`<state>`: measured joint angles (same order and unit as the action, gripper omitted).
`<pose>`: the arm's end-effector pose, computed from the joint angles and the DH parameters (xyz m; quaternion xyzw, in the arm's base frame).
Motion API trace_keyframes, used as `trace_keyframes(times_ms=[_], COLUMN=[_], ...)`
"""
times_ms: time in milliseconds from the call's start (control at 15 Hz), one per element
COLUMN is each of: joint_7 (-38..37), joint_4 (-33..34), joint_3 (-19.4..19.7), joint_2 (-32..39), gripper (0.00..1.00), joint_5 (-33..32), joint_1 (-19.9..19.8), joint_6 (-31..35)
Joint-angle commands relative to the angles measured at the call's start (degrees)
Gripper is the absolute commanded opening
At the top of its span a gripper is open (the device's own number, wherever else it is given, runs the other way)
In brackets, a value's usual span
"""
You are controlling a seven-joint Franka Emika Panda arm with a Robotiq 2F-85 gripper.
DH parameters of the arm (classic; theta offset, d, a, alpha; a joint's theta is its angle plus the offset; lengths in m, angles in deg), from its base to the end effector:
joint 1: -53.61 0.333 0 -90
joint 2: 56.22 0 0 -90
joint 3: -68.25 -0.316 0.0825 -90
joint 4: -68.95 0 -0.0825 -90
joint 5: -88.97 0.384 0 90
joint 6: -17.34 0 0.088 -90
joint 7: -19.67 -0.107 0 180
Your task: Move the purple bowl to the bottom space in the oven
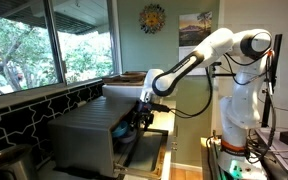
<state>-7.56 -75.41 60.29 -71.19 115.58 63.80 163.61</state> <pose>0.4406 0.1382 0.4008 -0.9485 0.2463 -0.0811 0.1821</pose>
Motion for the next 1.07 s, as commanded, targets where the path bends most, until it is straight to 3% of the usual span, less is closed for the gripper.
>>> trace_keyframes(times_ms=[0,333,733,800,867,1000], joint_7=[6.97,11.66,10.47,10.39,10.9,11.26], joint_4=[-1.53,-1.76,-0.63,-0.88,-1.15,-1.53], joint_3=[2.11,3.53,0.91,0.63,0.52,0.23], joint_2=[-3.7,-5.01,-1.95,-1.83,-1.86,-1.72], gripper=[1.0,1.0,1.0,0.75,0.74,0.58], joint_5=[2.24,0.92,-1.92,-2.31,-2.5,-2.62], joint_1=[0.14,-1.44,-2.19,-2.15,-2.01,-1.81], joint_6=[-7.68,-17.6,-11.56,-10.51,-9.51,-7.33])
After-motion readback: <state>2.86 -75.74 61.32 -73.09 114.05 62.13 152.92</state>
